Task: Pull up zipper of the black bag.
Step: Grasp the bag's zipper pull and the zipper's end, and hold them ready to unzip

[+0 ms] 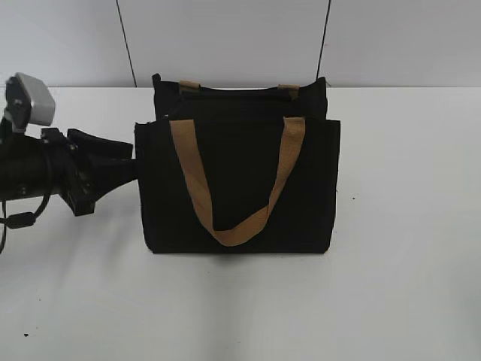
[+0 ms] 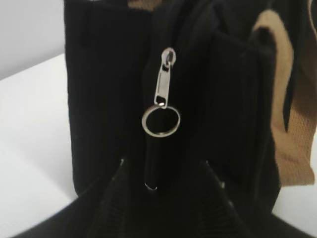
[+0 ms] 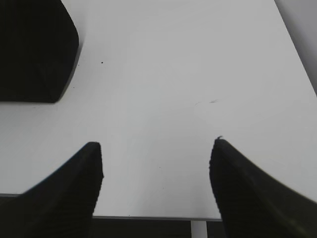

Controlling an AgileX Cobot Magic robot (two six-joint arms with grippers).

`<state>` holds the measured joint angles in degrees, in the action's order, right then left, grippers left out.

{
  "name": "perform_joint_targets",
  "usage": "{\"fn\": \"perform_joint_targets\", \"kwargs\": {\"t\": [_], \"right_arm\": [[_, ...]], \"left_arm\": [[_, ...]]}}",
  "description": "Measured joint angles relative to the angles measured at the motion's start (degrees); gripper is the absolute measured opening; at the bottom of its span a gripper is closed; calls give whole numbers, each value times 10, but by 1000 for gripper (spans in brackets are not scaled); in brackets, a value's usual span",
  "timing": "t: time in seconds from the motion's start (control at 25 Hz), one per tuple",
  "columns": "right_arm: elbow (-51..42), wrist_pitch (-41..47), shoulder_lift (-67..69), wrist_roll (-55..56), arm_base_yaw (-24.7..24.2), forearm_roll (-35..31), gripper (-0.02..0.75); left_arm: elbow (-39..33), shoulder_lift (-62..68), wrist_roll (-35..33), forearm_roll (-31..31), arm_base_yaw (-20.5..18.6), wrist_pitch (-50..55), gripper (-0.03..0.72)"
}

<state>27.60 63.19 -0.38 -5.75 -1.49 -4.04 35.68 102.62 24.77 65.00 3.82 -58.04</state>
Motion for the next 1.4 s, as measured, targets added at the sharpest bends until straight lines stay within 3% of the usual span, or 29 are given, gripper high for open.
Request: {"fn": "perform_joint_targets", "kwargs": {"t": [0.2,0.48,0.96,1.04,1.2,1.4], "right_arm": [[0,0,0,0,0,0,520],[0,0,0,0,0,0,520],[0,0,0,0,0,0,520],[0,0,0,0,0,0,520],[0,0,0,0,0,0,520],[0,0,0,0,0,0,520]], "left_arm": [[44,71,-4,43,0,-24,326],[106,135,-23,50,0,-52,283],[165,203,-26,48,22,-107,274],[174,206,-29,35,24,-107,234],[180,208,-30,26,25,-100,46],[172,202,-31,32,25,-91,27]]}}
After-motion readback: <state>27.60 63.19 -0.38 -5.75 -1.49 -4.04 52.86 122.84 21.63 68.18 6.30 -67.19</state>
